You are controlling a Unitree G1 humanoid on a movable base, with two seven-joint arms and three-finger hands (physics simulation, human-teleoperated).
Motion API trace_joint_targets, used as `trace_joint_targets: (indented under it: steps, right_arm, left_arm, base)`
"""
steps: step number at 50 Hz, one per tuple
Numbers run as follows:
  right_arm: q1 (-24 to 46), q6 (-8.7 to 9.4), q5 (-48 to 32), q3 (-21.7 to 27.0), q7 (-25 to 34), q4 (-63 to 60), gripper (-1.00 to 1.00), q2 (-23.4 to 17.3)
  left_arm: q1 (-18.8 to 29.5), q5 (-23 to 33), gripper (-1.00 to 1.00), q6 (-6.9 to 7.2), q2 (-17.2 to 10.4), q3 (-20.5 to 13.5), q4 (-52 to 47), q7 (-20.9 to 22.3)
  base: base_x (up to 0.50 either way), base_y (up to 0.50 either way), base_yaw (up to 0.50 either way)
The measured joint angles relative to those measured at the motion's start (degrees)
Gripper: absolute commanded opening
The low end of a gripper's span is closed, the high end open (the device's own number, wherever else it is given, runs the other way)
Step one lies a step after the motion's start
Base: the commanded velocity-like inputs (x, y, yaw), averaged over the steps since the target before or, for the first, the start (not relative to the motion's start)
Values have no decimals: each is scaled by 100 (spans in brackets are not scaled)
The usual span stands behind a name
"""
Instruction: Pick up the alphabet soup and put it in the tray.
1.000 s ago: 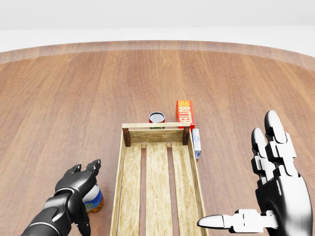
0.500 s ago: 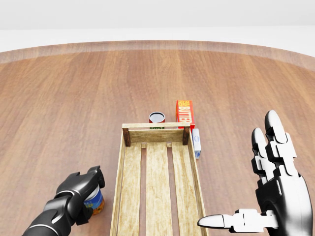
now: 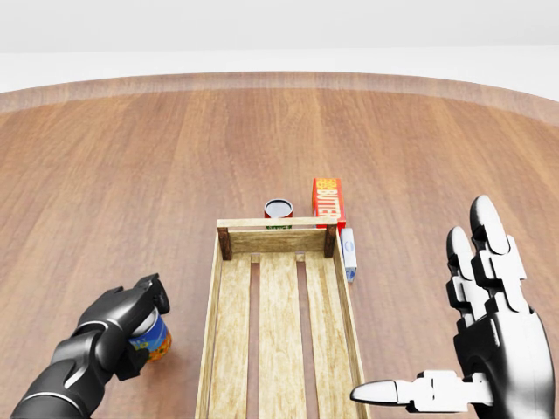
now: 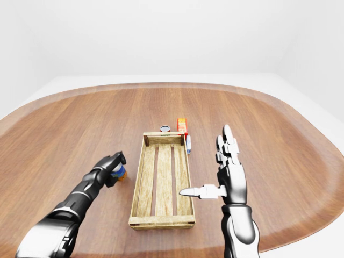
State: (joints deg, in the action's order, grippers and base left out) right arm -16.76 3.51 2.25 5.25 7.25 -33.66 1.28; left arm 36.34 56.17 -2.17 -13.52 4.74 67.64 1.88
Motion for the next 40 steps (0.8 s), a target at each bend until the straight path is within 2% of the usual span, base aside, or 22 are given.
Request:
trace_joint_targets:
  steps: [2,8,16,21,31,40]
  right_arm:
    - [2,-1,-3,-2,-3,5,100,-1]
    - [0,-5,-8,-11,-9,7,100,-2]
    - [-4,-8,-17,-27,-18,6,100,-6]
    - [-7,-9,-15,-26,-18,3,100,-7]
    - [-22,-6,3,-5,-3,-22,100,-2]
    - [-22,0,20,15,10,-38,100,3]
  left_arm:
    - [-101,-22,-100,49,-64,-51,-360,149]
    - [-591,32,-100,350,-206,-282,-2031,906]
    - [-1116,233,-100,713,-206,-565,-4107,1970]
    - [-1289,361,-100,717,-134,-647,-5015,2455]
    - [-1471,722,-100,717,135,-581,-6334,3220]
    - [-1391,1117,-100,717,448,-376,-6804,3557]
  base:
    - [0,0,0]
    - [0,0,0]
    - [0,0,0]
    - [0,0,0]
    - [0,0,0]
    - [0,0,0]
